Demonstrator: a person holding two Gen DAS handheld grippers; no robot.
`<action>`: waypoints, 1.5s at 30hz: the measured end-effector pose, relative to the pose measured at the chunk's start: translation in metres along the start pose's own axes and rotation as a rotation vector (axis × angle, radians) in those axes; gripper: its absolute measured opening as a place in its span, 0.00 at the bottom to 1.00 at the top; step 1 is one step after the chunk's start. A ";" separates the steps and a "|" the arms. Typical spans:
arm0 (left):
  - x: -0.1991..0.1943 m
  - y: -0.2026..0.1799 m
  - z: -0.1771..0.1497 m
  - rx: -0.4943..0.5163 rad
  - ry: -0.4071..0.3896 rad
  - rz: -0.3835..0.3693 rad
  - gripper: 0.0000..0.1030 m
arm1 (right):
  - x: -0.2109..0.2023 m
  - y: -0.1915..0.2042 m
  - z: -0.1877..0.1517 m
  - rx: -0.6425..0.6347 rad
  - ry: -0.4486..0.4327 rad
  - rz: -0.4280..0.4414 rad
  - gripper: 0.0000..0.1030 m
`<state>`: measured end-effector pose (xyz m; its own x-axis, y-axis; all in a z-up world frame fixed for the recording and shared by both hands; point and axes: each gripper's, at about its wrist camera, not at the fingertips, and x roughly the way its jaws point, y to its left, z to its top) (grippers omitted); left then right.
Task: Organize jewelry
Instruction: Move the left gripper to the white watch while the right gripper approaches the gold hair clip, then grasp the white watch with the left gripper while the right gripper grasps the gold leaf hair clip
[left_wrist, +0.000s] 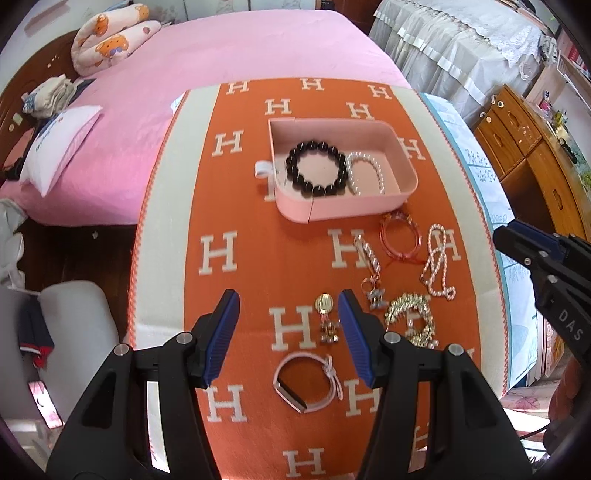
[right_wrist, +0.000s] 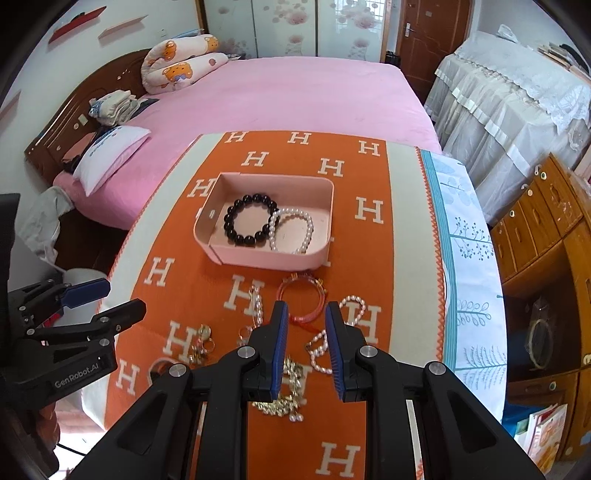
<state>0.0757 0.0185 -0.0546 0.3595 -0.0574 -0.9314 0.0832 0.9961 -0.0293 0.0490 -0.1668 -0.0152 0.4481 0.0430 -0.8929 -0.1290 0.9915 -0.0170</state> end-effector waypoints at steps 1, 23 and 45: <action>0.001 0.000 -0.006 -0.006 0.007 0.001 0.51 | -0.001 -0.001 -0.004 -0.004 0.002 0.004 0.20; 0.062 0.013 -0.097 -0.147 0.164 -0.013 0.51 | 0.052 -0.005 -0.102 -0.052 0.140 0.109 0.20; 0.086 0.021 -0.099 -0.269 0.178 0.012 0.07 | 0.117 -0.003 -0.094 -0.012 0.185 0.170 0.25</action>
<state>0.0165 0.0409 -0.1710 0.1891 -0.0563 -0.9803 -0.1771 0.9800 -0.0904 0.0187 -0.1762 -0.1619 0.2500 0.1848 -0.9505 -0.1997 0.9704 0.1362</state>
